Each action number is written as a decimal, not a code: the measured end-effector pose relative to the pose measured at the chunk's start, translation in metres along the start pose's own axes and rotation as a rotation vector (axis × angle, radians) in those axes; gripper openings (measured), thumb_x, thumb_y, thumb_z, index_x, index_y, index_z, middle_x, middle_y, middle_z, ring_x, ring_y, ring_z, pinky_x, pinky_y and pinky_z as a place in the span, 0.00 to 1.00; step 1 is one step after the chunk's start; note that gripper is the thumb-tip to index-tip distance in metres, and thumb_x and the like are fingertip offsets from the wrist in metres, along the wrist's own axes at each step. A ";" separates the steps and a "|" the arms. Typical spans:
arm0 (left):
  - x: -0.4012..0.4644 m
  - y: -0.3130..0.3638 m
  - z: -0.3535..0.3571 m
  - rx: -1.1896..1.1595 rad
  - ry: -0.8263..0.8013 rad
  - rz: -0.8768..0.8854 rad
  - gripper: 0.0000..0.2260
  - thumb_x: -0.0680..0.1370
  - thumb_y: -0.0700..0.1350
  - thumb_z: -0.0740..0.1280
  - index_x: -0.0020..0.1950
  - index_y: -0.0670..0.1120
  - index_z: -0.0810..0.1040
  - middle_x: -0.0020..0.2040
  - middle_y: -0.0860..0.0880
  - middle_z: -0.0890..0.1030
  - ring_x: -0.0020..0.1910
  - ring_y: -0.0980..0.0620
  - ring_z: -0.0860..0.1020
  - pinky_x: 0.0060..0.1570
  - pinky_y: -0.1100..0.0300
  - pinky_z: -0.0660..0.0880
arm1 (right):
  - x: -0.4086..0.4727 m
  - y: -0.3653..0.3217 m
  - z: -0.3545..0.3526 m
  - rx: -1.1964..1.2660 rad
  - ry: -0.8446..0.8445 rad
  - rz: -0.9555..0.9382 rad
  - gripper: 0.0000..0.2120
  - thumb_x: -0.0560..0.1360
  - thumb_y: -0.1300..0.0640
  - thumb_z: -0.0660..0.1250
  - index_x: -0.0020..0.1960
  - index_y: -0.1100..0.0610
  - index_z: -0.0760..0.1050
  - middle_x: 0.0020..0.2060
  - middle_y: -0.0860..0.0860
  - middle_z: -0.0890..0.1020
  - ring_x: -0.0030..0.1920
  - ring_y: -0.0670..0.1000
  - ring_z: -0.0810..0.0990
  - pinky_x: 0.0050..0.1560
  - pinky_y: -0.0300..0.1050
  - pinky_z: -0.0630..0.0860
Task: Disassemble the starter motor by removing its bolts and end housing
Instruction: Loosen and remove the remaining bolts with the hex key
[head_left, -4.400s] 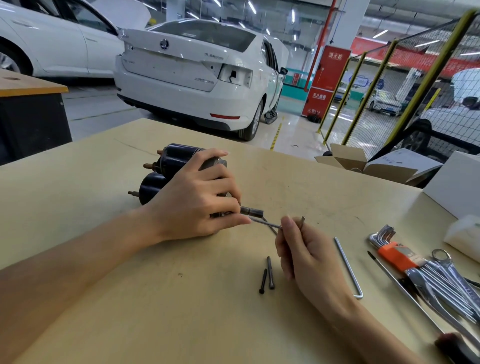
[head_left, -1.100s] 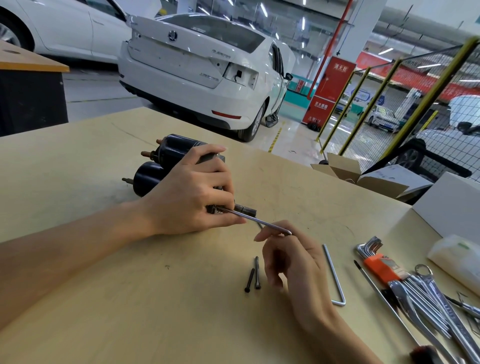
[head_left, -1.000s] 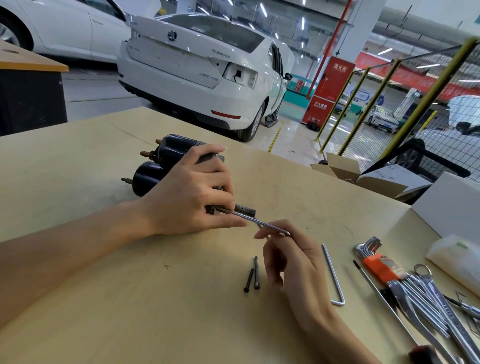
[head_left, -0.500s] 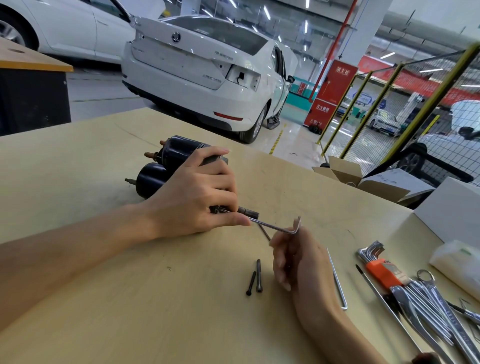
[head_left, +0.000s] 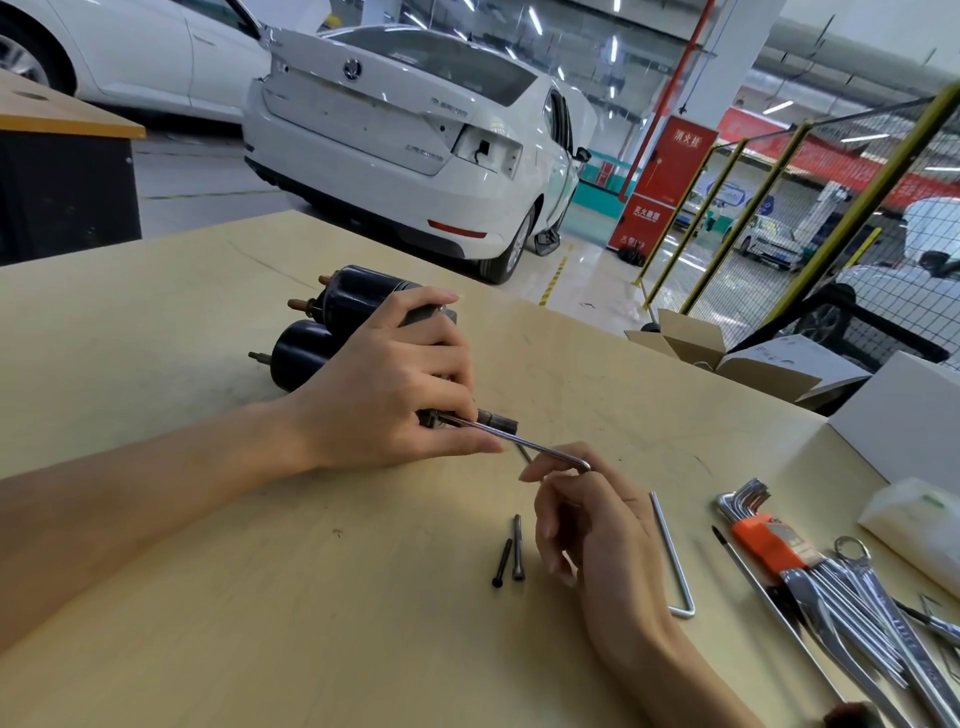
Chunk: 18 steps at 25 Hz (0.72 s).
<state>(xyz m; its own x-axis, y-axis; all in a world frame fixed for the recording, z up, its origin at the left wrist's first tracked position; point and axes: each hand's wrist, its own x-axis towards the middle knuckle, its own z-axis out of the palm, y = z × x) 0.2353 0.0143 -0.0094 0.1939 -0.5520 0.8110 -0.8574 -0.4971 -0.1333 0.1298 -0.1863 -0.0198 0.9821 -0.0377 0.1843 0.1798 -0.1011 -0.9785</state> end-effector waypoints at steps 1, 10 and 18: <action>0.000 0.000 0.000 -0.005 0.001 0.003 0.14 0.77 0.58 0.71 0.37 0.50 0.85 0.37 0.56 0.81 0.46 0.52 0.80 0.72 0.46 0.62 | 0.000 0.001 0.000 -0.011 0.013 0.003 0.18 0.78 0.68 0.52 0.39 0.59 0.79 0.24 0.55 0.68 0.22 0.51 0.64 0.22 0.38 0.58; 0.000 0.000 0.004 0.002 0.033 -0.010 0.13 0.74 0.57 0.74 0.36 0.50 0.84 0.36 0.57 0.80 0.45 0.55 0.78 0.72 0.49 0.61 | 0.006 0.002 0.001 0.090 0.098 0.143 0.24 0.82 0.48 0.54 0.33 0.54 0.78 0.23 0.52 0.68 0.20 0.49 0.64 0.20 0.38 0.58; -0.001 0.000 0.001 0.030 -0.005 -0.011 0.13 0.76 0.57 0.73 0.37 0.51 0.84 0.37 0.57 0.79 0.46 0.55 0.77 0.72 0.46 0.62 | 0.003 0.002 0.000 0.142 -0.042 0.053 0.16 0.71 0.48 0.58 0.33 0.57 0.76 0.23 0.53 0.66 0.21 0.50 0.64 0.21 0.37 0.58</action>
<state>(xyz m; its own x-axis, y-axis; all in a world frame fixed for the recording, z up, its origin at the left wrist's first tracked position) 0.2361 0.0141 -0.0108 0.2061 -0.5498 0.8095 -0.8406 -0.5229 -0.1411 0.1327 -0.1863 -0.0209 0.9914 0.0029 0.1312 0.1310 0.0416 -0.9905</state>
